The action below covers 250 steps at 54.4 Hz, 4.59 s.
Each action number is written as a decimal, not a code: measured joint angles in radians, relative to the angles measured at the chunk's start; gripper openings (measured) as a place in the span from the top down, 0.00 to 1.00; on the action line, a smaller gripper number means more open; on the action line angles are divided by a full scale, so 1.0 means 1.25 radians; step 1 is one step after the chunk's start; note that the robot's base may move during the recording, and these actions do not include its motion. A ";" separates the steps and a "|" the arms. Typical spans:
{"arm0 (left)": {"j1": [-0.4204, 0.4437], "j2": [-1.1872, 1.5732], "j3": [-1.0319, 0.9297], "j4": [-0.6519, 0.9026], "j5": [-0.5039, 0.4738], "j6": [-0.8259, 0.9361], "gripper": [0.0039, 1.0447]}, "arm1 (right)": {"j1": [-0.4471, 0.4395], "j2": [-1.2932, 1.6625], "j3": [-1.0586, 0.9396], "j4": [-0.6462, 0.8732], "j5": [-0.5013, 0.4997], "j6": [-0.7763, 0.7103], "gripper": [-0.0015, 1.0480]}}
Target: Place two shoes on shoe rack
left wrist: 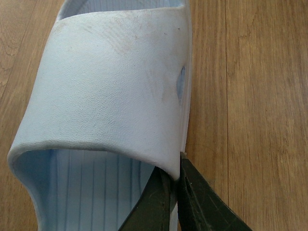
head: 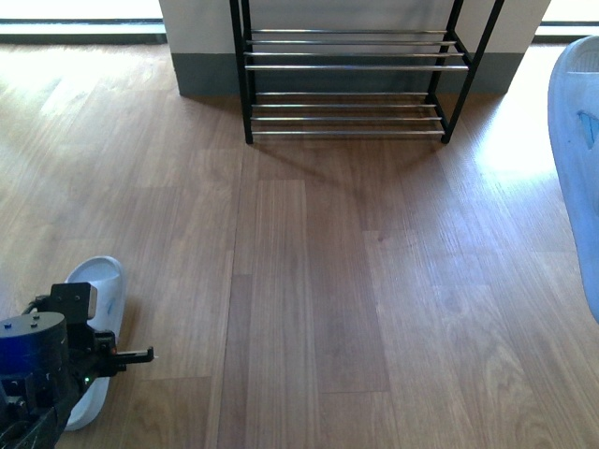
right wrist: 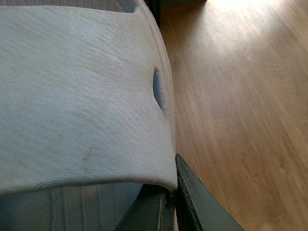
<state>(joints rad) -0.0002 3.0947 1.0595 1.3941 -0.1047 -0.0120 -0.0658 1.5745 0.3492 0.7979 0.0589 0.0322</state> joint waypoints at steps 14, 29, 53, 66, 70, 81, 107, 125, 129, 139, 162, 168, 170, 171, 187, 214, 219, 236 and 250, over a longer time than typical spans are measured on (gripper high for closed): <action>0.000 0.000 -0.003 0.000 0.000 0.000 0.99 | 0.000 0.000 0.000 0.000 0.000 0.000 0.98; 0.000 0.000 -0.011 0.000 0.000 0.000 0.99 | 0.000 0.000 0.000 0.000 0.000 0.000 0.98; -0.577 -0.702 -0.205 -0.923 -0.612 -0.354 0.99 | 0.004 0.000 0.000 0.000 -0.006 -0.001 0.98; -0.717 -1.380 -0.255 -1.598 -0.709 -0.385 0.99 | -0.010 -0.002 -0.002 0.000 0.015 -0.001 0.98; -0.706 -1.535 -0.311 -1.602 -0.656 -0.375 0.99 | 0.004 -0.006 0.000 0.000 -0.003 -0.003 0.98; -0.567 -1.947 -0.402 -1.665 -0.560 -0.387 0.99 | 0.003 -0.001 0.000 -0.001 -0.002 -0.003 0.98; -0.034 -2.118 -0.382 -1.643 -0.257 -0.211 0.99 | 0.002 -0.001 0.000 -0.001 0.000 -0.003 0.98; -0.172 -2.118 -0.367 -1.613 -0.279 -0.180 0.99 | 0.002 -0.001 0.000 -0.001 0.000 -0.003 0.98; -0.201 -2.117 -0.365 -1.613 -0.301 -0.179 0.99 | 0.002 -0.001 0.000 -0.001 0.000 -0.003 0.99; -0.299 -2.105 -0.343 -1.594 -0.385 -0.192 0.99 | 0.001 -0.001 0.000 -0.001 0.000 -0.003 0.99; -0.391 -2.099 -0.345 -1.583 -0.420 -0.211 0.99 | 0.001 -0.001 0.000 -0.001 0.000 -0.003 0.98; -0.391 -2.099 -0.345 -1.583 -0.420 -0.211 0.99 | 0.002 -0.001 0.000 -0.001 0.000 -0.003 0.99; -0.391 -2.099 -0.345 -1.583 -0.419 -0.211 0.99 | 0.002 -0.001 0.000 -0.001 0.000 -0.003 0.99; -0.391 -2.099 -0.345 -1.583 -0.419 -0.211 0.99 | 0.002 -0.001 0.000 -0.001 0.000 -0.003 0.99; -0.391 -2.099 -0.346 -1.583 -0.419 -0.212 0.99 | 0.001 -0.001 0.000 -0.001 0.000 -0.003 0.99; -0.391 -2.098 -0.346 -1.583 -0.420 -0.212 0.99 | 0.002 -0.001 0.000 -0.001 0.000 -0.003 0.99; -0.391 -2.098 -0.346 -1.583 -0.420 -0.212 0.99 | 0.002 -0.001 0.000 -0.001 0.000 -0.003 0.98; -0.391 -2.098 -0.346 -1.583 -0.420 -0.212 0.99 | 0.002 -0.001 0.000 -0.001 -0.002 -0.003 0.99; -0.392 -2.098 -0.347 -1.583 -0.420 -0.212 0.99 | 0.001 -0.001 0.000 -0.001 0.000 -0.003 0.99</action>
<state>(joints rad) -0.4900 0.4721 0.6254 -0.5842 -0.6292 -0.2775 -0.0643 1.5734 0.3489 0.7971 0.0586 0.0288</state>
